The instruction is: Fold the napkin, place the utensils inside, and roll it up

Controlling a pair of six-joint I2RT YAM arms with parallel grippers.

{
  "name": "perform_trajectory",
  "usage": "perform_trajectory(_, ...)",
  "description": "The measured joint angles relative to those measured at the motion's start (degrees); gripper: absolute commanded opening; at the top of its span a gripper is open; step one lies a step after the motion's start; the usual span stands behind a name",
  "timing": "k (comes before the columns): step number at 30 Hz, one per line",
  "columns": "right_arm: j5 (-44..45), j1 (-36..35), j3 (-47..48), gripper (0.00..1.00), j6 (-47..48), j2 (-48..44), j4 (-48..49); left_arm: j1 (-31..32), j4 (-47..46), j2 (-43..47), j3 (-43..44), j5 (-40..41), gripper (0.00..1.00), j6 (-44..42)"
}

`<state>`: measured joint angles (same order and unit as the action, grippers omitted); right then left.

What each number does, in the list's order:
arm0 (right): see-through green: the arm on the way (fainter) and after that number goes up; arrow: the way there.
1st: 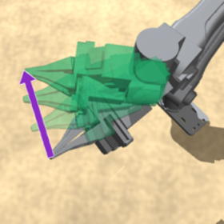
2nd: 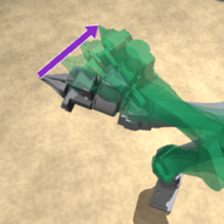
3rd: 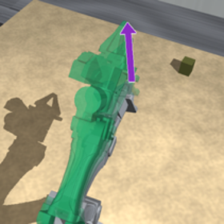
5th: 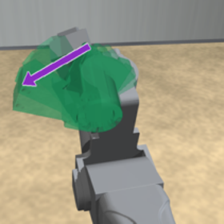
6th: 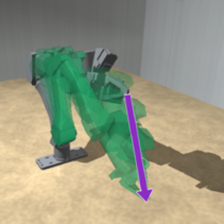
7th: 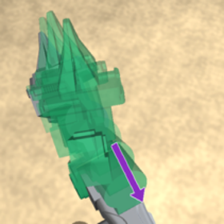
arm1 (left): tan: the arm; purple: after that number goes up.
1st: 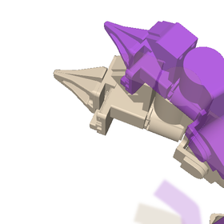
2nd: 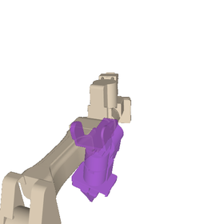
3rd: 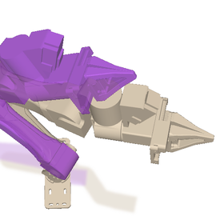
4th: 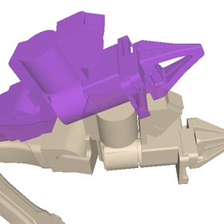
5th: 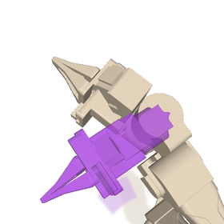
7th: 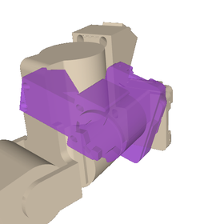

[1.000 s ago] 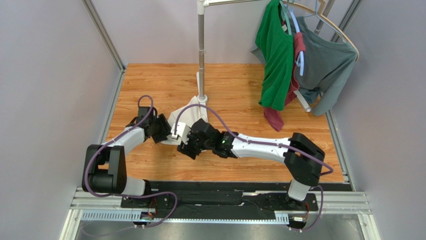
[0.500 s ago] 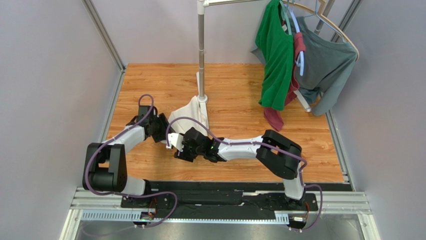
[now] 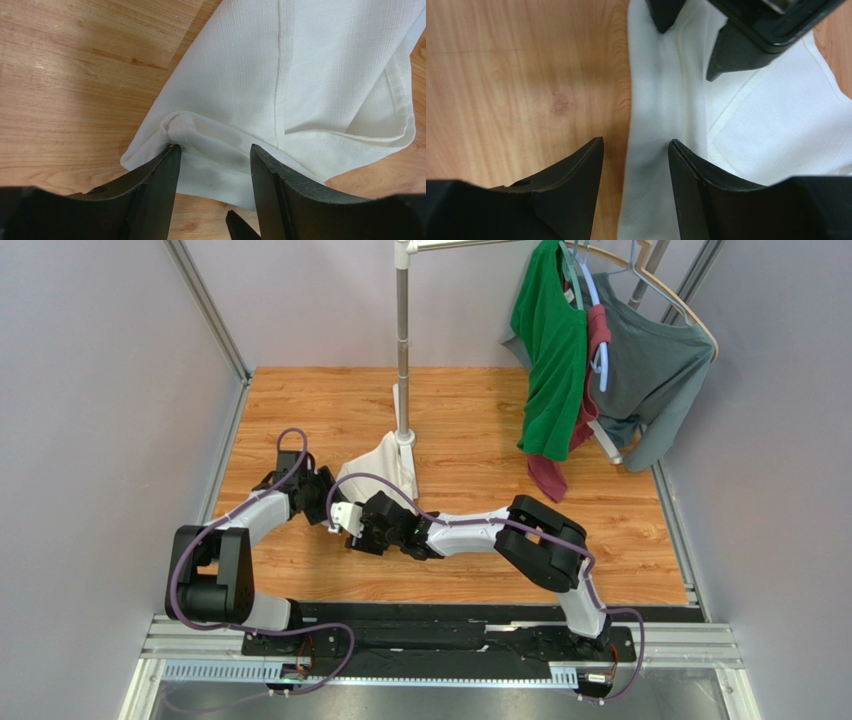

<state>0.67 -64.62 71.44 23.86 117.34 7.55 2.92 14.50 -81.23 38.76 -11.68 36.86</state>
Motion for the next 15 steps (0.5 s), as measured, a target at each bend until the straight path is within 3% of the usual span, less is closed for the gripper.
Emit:
perform_trajectory(12, -4.74, 3.93, 4.39, 0.39, -1.09, 2.58, -4.28, 0.00, -0.02, -0.02, 0.02, -0.02, 0.64, -0.20)
perform_trajectory(15, -5.57, 3.93, 4.44, 0.30, -1.66, 2.58, -4.92, 0.00, -0.04, -0.02, 0.04, -0.04, 0.64, -0.17)
